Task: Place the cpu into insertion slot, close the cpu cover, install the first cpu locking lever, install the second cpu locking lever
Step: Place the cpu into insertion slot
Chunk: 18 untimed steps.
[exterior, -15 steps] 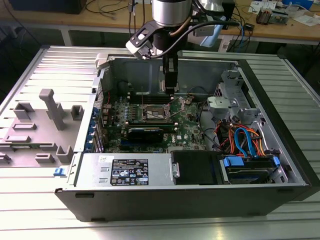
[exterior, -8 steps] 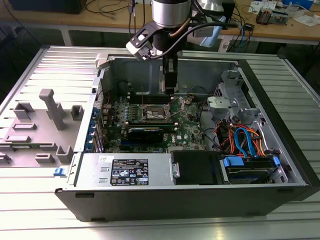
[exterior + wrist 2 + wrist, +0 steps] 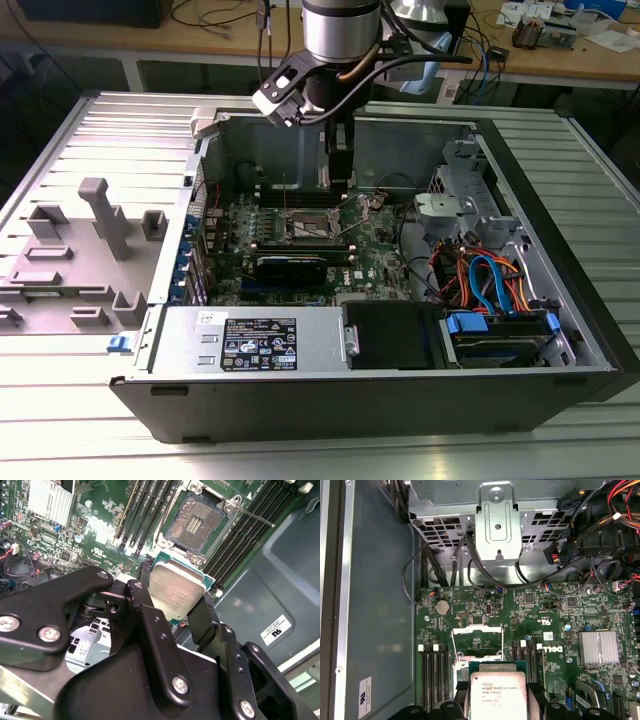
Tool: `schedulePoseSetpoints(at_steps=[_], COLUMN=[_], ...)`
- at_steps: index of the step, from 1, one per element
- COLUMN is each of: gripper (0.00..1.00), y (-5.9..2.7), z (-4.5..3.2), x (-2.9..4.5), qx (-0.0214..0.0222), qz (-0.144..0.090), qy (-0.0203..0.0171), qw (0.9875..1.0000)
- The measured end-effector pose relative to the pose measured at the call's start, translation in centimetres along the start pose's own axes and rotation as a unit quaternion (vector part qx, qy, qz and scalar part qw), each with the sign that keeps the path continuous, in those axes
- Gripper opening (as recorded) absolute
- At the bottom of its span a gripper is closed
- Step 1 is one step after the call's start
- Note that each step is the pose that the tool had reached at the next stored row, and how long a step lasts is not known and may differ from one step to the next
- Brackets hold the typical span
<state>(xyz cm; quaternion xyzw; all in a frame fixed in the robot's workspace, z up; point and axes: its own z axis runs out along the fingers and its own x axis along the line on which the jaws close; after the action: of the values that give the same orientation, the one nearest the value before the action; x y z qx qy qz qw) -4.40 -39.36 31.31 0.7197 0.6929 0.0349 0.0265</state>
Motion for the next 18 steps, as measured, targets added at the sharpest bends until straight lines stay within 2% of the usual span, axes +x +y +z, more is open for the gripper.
schedulePoseSetpoints(at_steps=[2,18], gripper=[0.55,0.55], y=[-0.16,-0.25], z=[0.40,0.97], x=[-0.01,-0.02], qx=[0.0000,-0.0001], qz=[0.000,0.000], qy=[0.0001,0.0001], qw=[1.0000,1.0000])
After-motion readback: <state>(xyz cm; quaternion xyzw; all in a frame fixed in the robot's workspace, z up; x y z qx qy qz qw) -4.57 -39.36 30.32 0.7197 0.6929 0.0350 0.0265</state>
